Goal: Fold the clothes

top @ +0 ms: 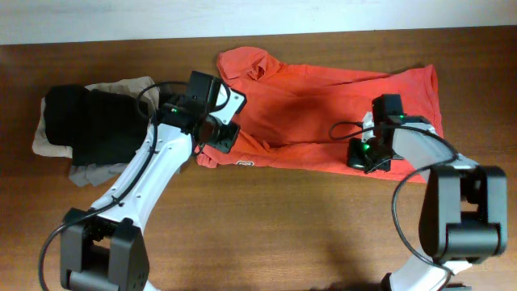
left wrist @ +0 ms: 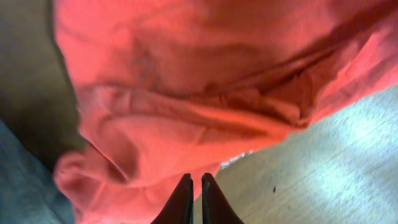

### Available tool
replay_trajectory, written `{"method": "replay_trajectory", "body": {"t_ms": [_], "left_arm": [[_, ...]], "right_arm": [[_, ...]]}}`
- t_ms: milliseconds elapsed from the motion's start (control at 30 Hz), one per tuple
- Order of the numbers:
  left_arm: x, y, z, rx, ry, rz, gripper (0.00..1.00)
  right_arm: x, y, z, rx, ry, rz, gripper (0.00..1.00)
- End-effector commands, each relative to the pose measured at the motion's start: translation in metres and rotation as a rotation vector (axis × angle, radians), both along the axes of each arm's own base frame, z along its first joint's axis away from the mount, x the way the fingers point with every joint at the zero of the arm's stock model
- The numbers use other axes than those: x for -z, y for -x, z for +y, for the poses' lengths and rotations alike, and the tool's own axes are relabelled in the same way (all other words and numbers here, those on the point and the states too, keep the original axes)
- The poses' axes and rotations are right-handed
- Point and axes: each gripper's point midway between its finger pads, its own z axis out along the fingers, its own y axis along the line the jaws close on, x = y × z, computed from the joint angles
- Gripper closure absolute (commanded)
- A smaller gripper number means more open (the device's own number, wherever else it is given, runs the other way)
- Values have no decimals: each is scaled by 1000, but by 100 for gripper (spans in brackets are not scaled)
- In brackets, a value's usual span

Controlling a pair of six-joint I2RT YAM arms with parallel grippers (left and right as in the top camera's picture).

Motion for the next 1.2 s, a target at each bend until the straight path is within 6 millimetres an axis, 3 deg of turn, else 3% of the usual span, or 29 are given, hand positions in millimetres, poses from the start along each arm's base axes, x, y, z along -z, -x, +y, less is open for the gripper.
{"method": "replay_trajectory", "body": {"t_ms": [0,133,267,433,733,1167], "left_arm": [[-24,-13,-6,8,23,-63,93],[-31,-16,-7,8,29,-80,92],[-30,-16,-7,8,28,-77,92],[-30,-16,-7,8,28,-77,91],[-30,-16,-7,8,28,-78,91],[-30,-16,-7,8,28,-77,89]], "right_arm": [[18,-5,2,0,11,3,96],[15,-34,2,0,12,-114,96],[-4,-62,3,-1,-3,-201,96],[-25,-75,4,-3,-10,-211,96],[-16,-52,-1,4,18,-115,96],[23,10,-8,48,65,76,96]]}}
